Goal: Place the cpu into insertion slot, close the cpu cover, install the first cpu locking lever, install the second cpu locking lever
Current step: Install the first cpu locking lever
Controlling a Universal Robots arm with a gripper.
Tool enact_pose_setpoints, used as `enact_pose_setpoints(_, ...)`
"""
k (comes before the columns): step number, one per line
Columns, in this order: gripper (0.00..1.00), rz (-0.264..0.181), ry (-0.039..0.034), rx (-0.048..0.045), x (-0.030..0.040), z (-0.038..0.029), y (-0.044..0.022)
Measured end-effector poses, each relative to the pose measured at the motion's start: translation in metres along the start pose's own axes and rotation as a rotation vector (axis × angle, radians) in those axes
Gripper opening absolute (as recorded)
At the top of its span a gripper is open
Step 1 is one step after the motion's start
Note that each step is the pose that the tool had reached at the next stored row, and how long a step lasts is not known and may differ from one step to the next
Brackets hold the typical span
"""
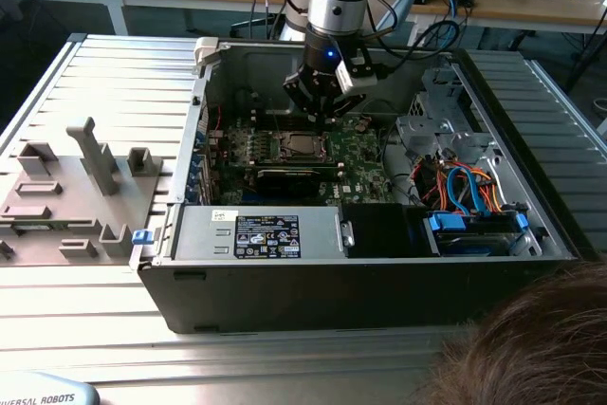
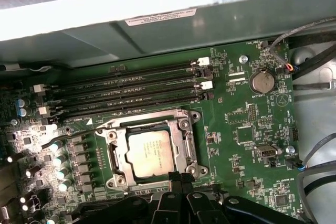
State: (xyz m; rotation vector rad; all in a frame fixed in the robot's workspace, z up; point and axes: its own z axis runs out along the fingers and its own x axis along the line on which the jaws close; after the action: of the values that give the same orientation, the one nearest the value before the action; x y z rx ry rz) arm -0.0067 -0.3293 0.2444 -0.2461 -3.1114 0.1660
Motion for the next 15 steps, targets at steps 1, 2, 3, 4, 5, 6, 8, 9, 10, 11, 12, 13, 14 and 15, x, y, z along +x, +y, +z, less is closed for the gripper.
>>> enact_pose_setpoints(1,0.11,-0.003,-0.0003,0.0001,0.0000,0.0000,0.0000)
enact_pose_setpoints(2,0.11,-0.007,-0.0007,0.0001,0.0000,0.0000,0.0000)
enact_pose_setpoints(3,0.11,-0.009,-0.0011,0.0001,0.0000,0.0000,0.0000)
enact_pose_setpoints(4,0.11,-0.012,-0.0014,0.0001,0.0000,0.0000,0.0000)
enact_pose_setpoints(5,0.11,-0.014,-0.0016,0.0001,0.0000,0.0000,0.0000)
enact_pose_setpoints(6,0.11,-0.016,-0.0017,0.0001,0.0000,0.0000,0.0000)
enact_pose_setpoints(8,0.11,-0.017,-0.0019,0.0002,0.0000,0.0000,0.0000)
enact_pose_setpoints(9,0.11,-0.019,-0.0023,0.0008,0.0000,0.0001,0.0001)
enact_pose_setpoints(10,0.11,-0.021,-0.0028,0.0028,0.0000,0.0001,0.0001)
enact_pose_setpoints(11,0.11,-0.025,-0.0032,0.0040,0.0000,0.0000,0.0000)
enact_pose_setpoints(12,0.11,-0.028,-0.0037,0.0047,0.0000,0.0000,0.0000)
enact_pose_setpoints(13,0.11,-0.033,-0.0044,0.0063,0.0000,0.0001,0.0000)
enact_pose_setpoints(14,0.11,-0.037,-0.0053,0.0084,0.0000,0.0001,0.0000)
enact_pose_setpoints(15,0.11,-0.043,-0.0060,0.0097,0.0000,0.0001,0.0000)
